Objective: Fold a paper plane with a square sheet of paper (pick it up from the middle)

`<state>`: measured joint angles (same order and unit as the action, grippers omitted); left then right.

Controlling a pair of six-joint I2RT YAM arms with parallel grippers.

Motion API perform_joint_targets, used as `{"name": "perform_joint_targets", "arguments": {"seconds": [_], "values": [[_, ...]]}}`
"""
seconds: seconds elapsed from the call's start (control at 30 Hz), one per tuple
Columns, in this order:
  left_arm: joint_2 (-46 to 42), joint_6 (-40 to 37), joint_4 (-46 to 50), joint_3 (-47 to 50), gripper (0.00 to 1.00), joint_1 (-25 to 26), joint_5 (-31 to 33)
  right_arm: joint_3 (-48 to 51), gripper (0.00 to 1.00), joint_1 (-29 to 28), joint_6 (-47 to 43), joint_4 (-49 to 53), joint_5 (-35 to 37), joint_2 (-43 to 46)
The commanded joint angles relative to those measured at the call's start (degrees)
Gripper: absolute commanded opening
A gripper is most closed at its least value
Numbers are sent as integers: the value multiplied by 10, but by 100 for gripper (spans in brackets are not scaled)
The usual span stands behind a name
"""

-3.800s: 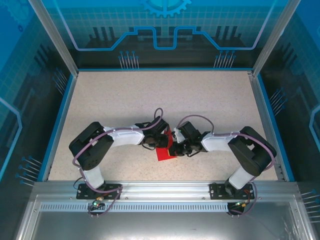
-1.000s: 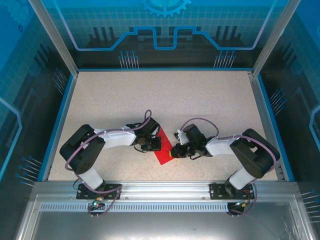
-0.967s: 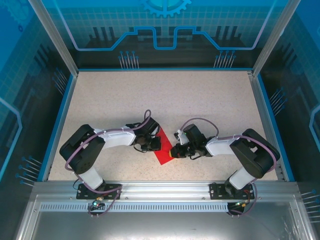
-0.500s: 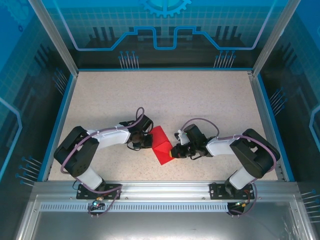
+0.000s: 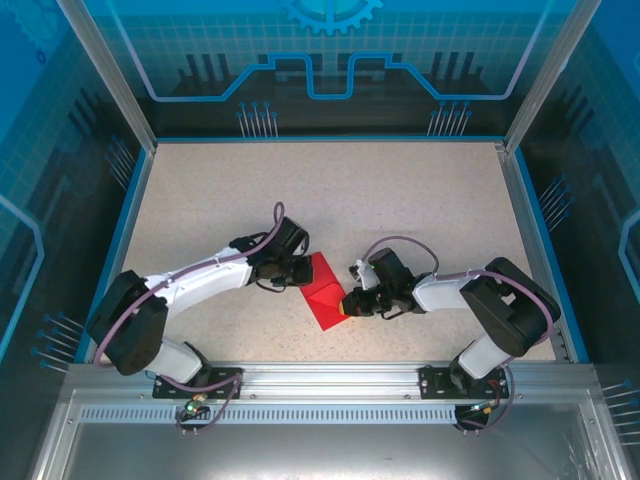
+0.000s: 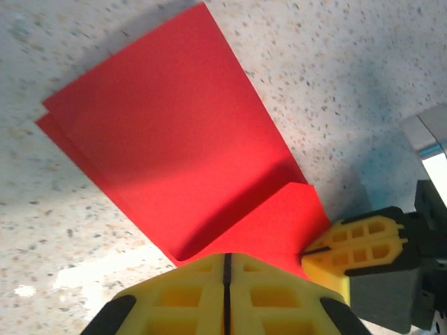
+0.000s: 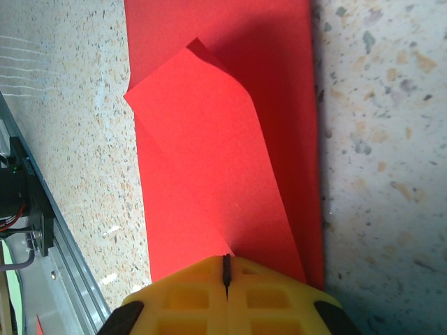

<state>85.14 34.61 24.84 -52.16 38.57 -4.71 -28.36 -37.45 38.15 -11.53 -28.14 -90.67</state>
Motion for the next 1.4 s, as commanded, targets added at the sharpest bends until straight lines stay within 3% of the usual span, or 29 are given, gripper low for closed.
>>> {"name": "perform_joint_targets", "arguments": {"seconds": [0.0,0.23,0.4,0.6,1.07,1.37], "values": [[42,7,-23,-9,9,20,-39,18,0,6,2,90,16,-12],[117,-3,-63,-22,9,44,-57,14,0,5,6,89,13,-6],[151,-18,-52,-21,9,44,-37,10,1,5,8,90,12,0],[189,-23,-40,-25,9,44,-21,13,11,10,6,100,19,11],[189,-47,-14,-21,8,32,4,56,14,77,3,87,0,38],[187,-57,-7,-17,8,26,11,65,12,111,-9,161,23,72]]}}
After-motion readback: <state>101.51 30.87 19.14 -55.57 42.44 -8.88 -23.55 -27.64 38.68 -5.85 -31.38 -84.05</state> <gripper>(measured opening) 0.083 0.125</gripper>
